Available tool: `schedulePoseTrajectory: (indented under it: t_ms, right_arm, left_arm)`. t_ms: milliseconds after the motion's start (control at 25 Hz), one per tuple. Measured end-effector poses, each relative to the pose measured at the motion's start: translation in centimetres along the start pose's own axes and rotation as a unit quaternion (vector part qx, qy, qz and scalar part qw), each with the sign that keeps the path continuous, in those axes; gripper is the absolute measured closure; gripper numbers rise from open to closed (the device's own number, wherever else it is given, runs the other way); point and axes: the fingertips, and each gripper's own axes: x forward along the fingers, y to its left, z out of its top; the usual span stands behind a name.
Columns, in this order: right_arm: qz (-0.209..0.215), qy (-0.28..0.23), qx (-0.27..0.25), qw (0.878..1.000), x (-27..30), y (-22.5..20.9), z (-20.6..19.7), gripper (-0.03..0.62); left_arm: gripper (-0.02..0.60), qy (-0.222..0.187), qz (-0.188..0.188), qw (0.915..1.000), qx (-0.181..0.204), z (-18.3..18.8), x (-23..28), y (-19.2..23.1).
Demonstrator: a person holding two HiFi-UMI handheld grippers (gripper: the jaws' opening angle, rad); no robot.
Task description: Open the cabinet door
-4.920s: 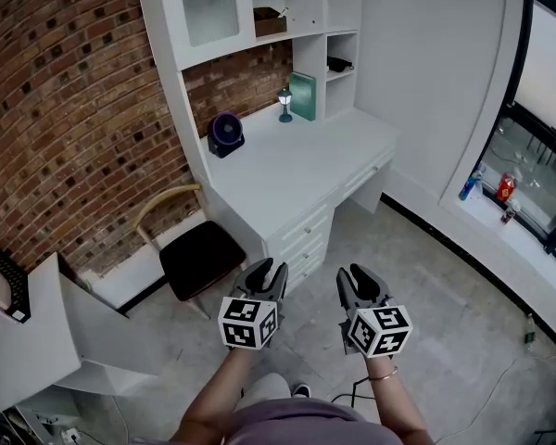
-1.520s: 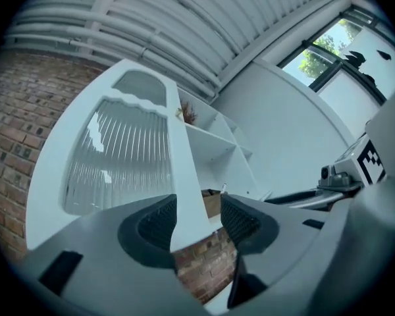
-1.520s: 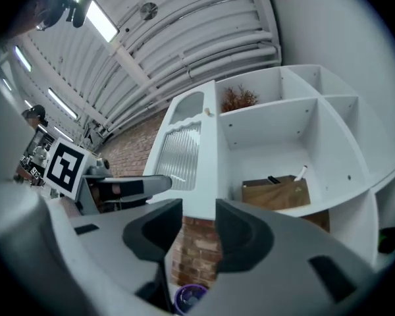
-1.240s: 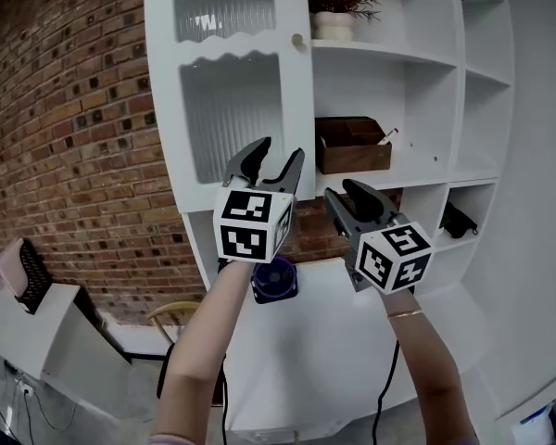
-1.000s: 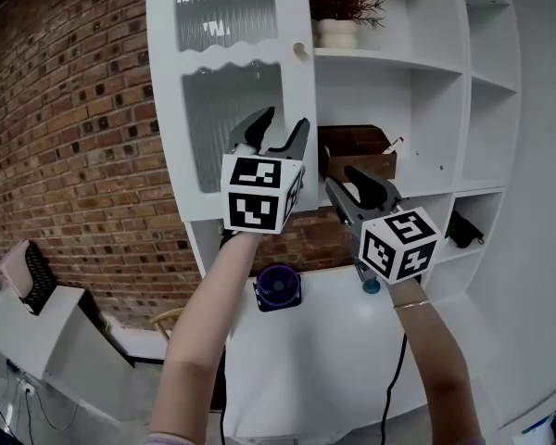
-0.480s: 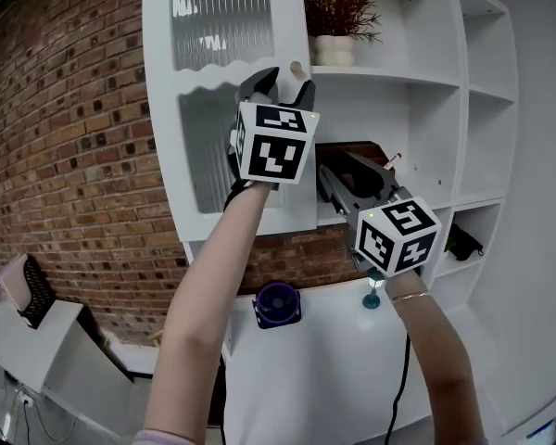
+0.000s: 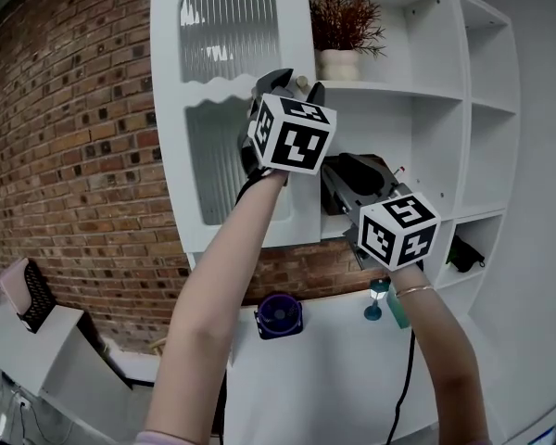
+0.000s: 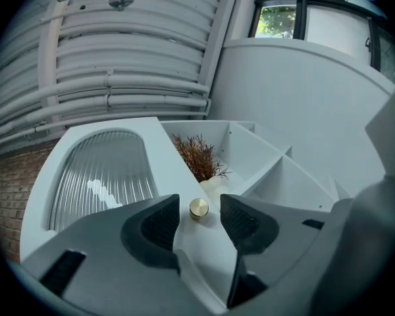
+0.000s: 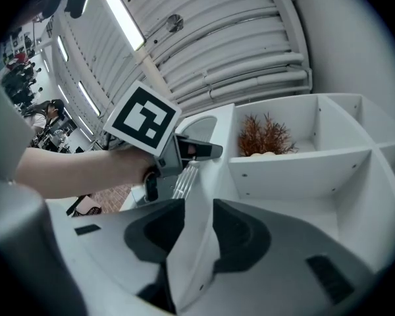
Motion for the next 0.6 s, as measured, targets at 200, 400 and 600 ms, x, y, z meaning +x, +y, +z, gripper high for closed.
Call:
schedulePoseTrajectory:
  t_ms: [200, 400, 600]
  right_arm:
    - [0.000, -0.001, -0.002, 1.000, -0.1, -0.2, 0.2, 0.474]
    - [-0.003, 0.007, 0.005, 1.000, -0.4, -0.2, -0.6, 0.469]
    - [0.002, 0.024, 0.017, 1.000, -0.5, 0.2, -2.2, 0.456]
  left_arm:
    - [0.414, 0.011, 0.011, 0.9999, 0.005, -0.3, 0.5, -0.1]
    - [0.477, 0.013, 0.028, 0.9995, 0.011, -0.6, 0.6, 0.2]
    - [0.496, 0.017, 0.024, 0.9996, 0.000, -0.6, 0.5, 0.1]
